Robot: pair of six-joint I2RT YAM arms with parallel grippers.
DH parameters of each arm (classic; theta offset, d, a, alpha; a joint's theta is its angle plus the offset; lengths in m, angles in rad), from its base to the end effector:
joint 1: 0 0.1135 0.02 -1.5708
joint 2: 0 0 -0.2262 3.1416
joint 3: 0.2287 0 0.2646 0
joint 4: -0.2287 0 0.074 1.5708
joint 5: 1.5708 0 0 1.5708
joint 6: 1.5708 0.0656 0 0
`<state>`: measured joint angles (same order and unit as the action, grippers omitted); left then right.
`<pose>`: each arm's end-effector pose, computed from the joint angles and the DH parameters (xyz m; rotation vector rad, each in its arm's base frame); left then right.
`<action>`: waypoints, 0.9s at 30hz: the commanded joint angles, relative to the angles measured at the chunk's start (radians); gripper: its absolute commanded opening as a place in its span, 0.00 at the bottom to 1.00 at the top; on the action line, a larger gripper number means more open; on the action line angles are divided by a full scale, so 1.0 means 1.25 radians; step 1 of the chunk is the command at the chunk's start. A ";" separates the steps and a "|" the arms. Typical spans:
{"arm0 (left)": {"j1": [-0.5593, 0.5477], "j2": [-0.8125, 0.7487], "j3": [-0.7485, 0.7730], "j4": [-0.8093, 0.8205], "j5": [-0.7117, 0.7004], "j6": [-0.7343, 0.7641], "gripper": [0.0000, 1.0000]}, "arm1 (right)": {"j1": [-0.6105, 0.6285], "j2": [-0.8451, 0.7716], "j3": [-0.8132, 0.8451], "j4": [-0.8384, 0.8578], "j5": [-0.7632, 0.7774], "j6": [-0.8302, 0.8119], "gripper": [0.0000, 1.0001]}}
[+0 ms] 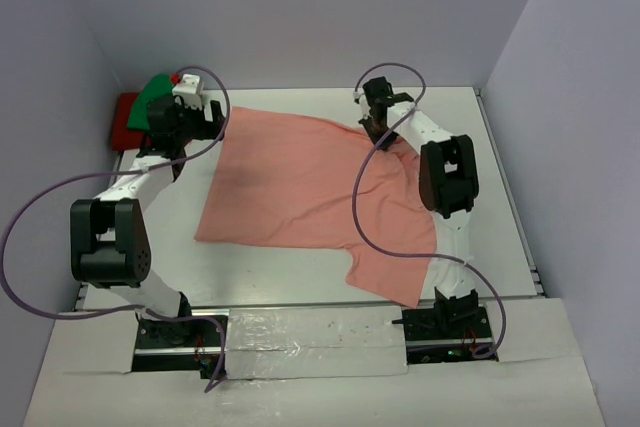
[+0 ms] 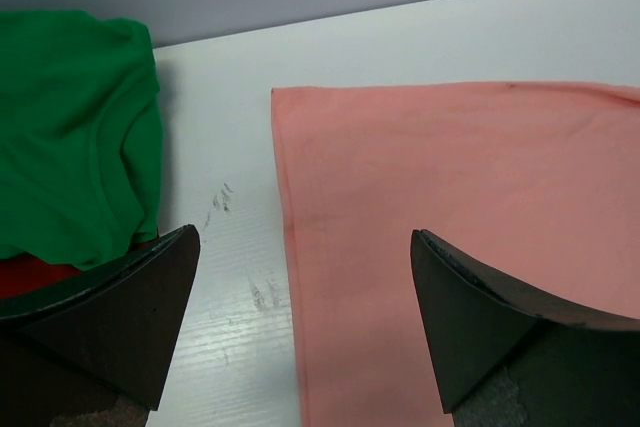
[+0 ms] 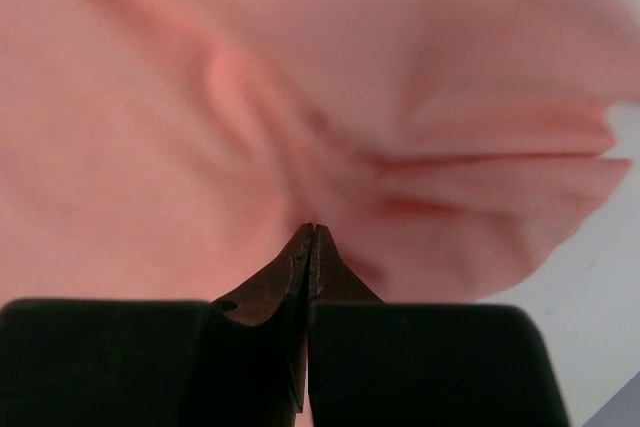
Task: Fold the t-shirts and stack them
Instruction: Flatten the tshirt out
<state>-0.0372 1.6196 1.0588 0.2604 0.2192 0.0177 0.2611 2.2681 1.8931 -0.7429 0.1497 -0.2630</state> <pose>0.4122 -0.0296 0.2123 0.2022 1.8585 -0.2184 0.4738 0.1165 0.1235 -0.6501 2.6026 -0.2017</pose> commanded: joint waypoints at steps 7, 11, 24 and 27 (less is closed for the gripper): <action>0.008 -0.065 -0.021 0.035 0.027 -0.004 0.96 | 0.048 -0.122 -0.114 -0.032 -0.029 0.037 0.04; 0.008 -0.060 -0.020 0.040 0.025 -0.007 0.96 | 0.031 -0.116 -0.101 0.075 0.096 0.018 0.40; 0.026 -0.081 -0.068 0.064 0.015 -0.007 0.96 | -0.179 0.078 0.237 0.134 0.147 0.167 0.52; 0.029 -0.092 -0.071 0.057 0.017 -0.007 0.96 | -0.227 0.108 0.294 0.078 0.118 0.205 0.53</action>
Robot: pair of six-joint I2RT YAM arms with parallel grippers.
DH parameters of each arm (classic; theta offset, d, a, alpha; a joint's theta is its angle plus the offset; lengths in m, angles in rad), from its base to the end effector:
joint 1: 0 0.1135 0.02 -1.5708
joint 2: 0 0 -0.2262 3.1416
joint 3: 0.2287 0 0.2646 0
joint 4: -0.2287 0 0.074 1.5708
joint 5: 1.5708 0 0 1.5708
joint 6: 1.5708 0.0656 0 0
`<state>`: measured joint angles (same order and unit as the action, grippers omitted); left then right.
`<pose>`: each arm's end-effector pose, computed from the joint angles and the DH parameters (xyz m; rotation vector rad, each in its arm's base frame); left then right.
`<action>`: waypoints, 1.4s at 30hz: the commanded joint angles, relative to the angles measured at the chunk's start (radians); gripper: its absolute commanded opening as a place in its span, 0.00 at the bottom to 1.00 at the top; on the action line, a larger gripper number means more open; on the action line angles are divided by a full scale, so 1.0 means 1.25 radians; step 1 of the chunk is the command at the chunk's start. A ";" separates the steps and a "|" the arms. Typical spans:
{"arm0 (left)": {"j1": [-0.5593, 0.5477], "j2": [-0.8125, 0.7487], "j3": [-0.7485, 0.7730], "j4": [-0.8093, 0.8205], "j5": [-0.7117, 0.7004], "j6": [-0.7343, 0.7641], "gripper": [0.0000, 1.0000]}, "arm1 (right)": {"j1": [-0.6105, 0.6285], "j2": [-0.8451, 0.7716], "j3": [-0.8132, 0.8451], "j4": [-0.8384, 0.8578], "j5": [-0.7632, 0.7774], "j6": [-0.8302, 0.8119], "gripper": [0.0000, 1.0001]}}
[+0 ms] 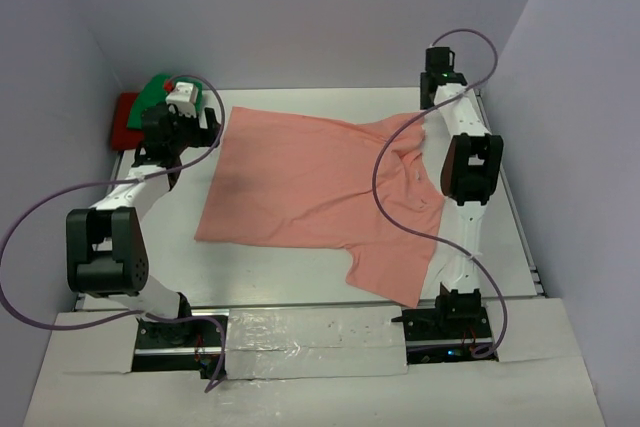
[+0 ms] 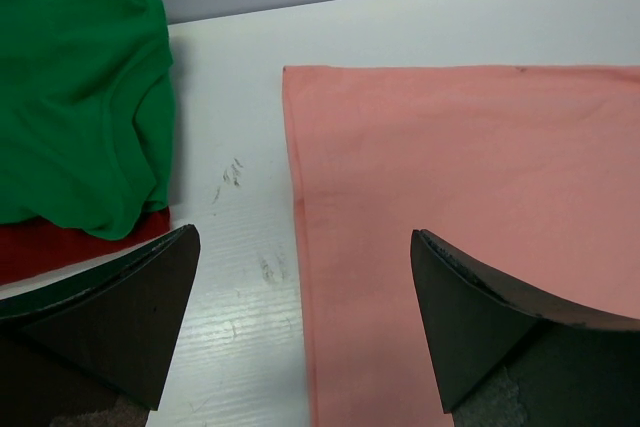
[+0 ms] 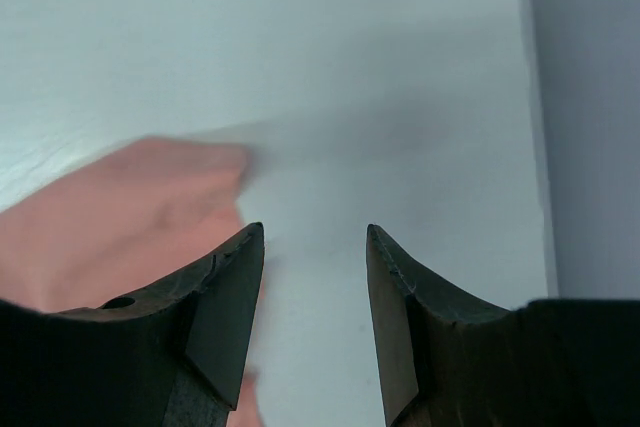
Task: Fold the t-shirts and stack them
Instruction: Flatten the tshirt out
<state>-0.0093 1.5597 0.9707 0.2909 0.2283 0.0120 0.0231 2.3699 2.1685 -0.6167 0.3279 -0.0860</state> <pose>0.3968 -0.0185 0.2059 0.1773 1.8578 -0.2114 0.5400 -0.0087 0.1791 0.0255 2.3729 -0.4210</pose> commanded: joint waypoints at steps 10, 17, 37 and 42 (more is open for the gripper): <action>0.006 -0.049 0.004 0.019 0.021 -0.002 0.95 | -0.140 0.043 0.095 -0.092 -0.422 0.166 0.53; 0.006 -0.063 -0.008 0.015 0.012 -0.002 0.95 | -0.184 0.017 0.001 0.009 -0.625 0.248 0.54; 0.006 -0.120 -0.045 0.012 -0.048 0.003 0.95 | -0.203 0.021 -0.061 0.250 -0.742 0.361 0.54; 0.006 -0.132 -0.052 0.008 -0.062 0.005 0.95 | -0.195 0.016 -0.046 0.222 -0.643 0.307 0.55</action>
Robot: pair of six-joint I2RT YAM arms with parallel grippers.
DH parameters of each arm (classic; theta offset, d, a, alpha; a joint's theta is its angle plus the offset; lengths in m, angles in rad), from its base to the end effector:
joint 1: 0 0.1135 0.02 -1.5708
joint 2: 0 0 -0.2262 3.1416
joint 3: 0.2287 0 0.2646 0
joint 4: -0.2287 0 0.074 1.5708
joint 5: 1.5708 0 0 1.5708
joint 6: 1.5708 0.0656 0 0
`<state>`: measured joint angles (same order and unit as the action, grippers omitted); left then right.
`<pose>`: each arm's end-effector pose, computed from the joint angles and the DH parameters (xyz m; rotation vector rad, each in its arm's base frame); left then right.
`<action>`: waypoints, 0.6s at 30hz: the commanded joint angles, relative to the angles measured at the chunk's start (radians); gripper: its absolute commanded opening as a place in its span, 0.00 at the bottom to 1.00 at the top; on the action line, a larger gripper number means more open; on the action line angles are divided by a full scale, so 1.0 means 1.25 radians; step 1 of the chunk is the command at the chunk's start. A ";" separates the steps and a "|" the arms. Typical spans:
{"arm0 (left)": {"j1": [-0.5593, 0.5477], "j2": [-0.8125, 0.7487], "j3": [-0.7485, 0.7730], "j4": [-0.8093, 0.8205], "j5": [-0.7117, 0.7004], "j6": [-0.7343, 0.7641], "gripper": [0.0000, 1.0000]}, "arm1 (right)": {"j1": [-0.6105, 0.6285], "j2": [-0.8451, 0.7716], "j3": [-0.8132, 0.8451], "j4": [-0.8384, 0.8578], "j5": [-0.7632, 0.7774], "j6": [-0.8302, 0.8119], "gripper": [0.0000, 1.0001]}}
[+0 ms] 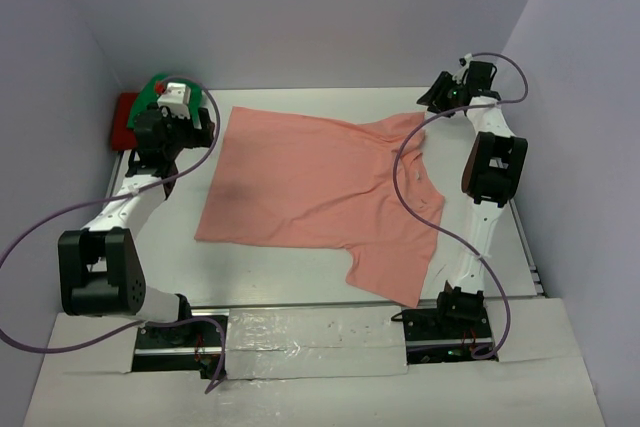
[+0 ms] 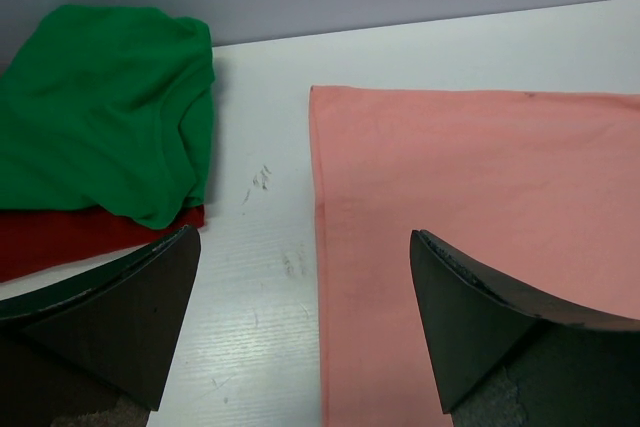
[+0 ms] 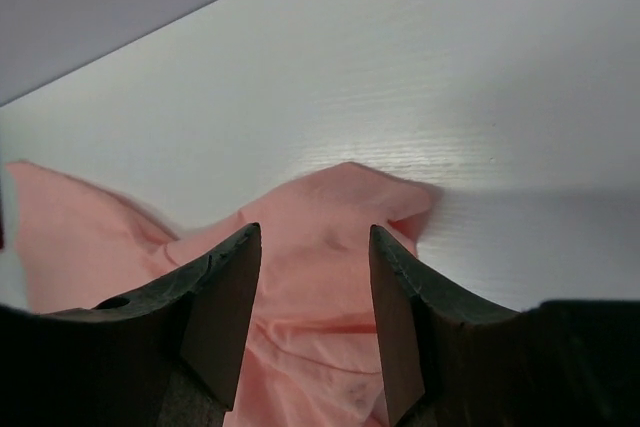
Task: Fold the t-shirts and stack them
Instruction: Flatten the tshirt out
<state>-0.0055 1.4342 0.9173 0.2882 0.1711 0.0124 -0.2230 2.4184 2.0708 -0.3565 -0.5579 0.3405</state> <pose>0.3778 -0.0133 0.2310 0.1382 1.7932 -0.1490 0.5452 -0.0880 0.1479 0.3345 2.2135 0.6948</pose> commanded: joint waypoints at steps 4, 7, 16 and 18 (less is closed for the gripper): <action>0.003 -0.032 -0.015 0.011 -0.029 0.006 0.95 | 0.014 -0.018 0.066 -0.026 0.138 -0.071 0.55; 0.003 -0.028 -0.007 0.006 -0.033 0.005 0.95 | 0.024 0.004 0.105 -0.058 0.202 -0.087 0.55; 0.003 -0.017 0.020 -0.015 -0.050 0.006 0.95 | 0.031 0.096 0.223 -0.138 0.169 -0.056 0.56; 0.003 -0.017 0.022 -0.022 -0.055 0.007 0.95 | 0.030 0.110 0.240 -0.148 0.165 -0.037 0.56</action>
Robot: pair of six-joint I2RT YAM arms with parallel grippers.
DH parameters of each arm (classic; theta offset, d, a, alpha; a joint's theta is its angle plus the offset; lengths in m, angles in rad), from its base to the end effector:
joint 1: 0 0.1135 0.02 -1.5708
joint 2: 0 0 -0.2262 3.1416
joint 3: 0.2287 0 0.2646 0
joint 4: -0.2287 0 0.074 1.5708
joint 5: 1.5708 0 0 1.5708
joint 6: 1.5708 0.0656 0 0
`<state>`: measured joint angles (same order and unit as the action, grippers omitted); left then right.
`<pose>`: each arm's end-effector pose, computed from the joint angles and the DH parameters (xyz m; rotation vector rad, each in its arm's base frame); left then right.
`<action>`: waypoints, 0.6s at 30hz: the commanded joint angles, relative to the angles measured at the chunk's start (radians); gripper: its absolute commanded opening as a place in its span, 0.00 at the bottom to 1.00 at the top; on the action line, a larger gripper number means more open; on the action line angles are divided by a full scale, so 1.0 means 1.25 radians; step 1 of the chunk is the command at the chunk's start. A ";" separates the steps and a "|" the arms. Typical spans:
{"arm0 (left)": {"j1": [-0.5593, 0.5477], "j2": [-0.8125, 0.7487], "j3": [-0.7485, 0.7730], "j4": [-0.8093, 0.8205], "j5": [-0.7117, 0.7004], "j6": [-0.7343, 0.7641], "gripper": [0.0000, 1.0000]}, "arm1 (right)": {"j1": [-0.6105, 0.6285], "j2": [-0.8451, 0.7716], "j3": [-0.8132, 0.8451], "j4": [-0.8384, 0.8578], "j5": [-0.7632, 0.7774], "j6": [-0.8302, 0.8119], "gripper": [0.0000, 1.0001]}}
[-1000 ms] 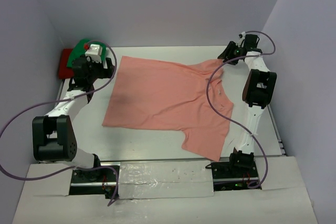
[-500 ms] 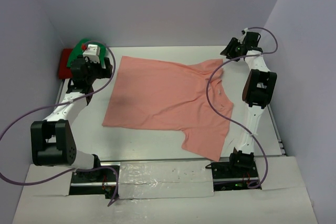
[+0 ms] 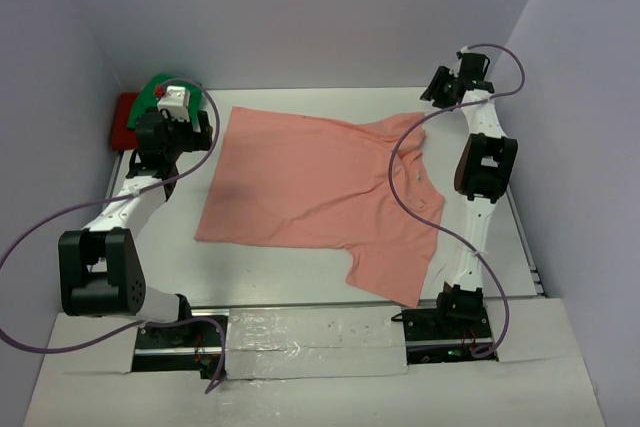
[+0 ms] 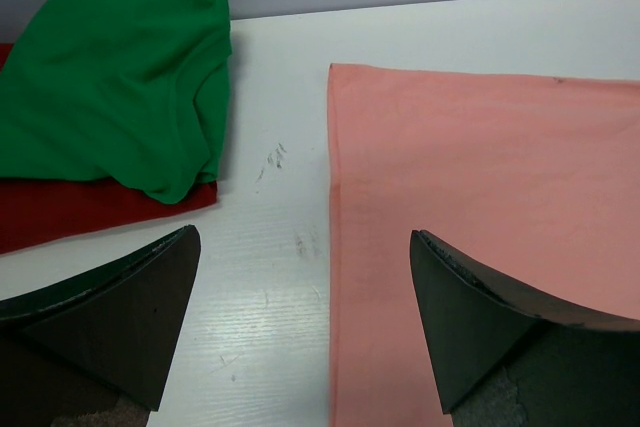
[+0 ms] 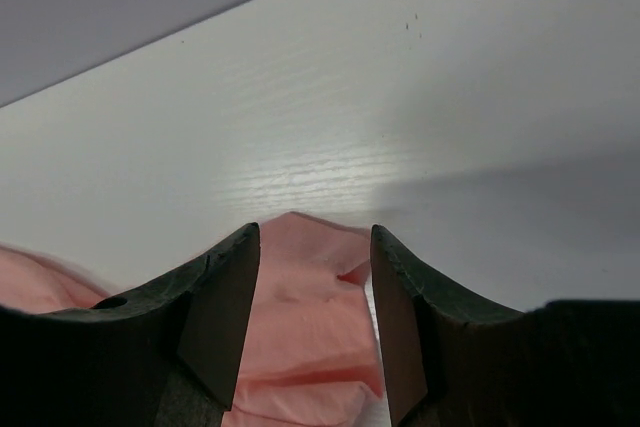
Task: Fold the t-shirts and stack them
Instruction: Flatten the tshirt out
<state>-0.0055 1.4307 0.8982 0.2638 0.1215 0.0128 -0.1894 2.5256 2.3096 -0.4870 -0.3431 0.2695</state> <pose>0.3750 -0.0100 0.2214 0.1019 1.8360 -0.1066 0.5667 -0.0862 0.1598 0.3364 2.2357 0.4319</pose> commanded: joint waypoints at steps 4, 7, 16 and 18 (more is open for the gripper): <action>0.003 -0.011 0.046 -0.013 -0.021 0.007 0.95 | 0.007 0.044 0.073 -0.079 -0.002 0.048 0.56; 0.003 -0.002 0.055 -0.018 -0.022 0.007 0.95 | 0.007 0.057 0.080 -0.098 -0.003 0.051 0.56; 0.003 0.007 0.060 -0.026 -0.033 0.011 0.95 | 0.007 0.072 0.050 -0.093 -0.078 0.083 0.46; 0.003 0.005 0.055 -0.023 -0.036 0.011 0.95 | 0.010 0.063 0.026 -0.076 -0.100 0.084 0.35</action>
<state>-0.0055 1.4368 0.9302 0.2276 0.0929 0.0151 -0.1852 2.6106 2.3535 -0.6151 -0.4114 0.3542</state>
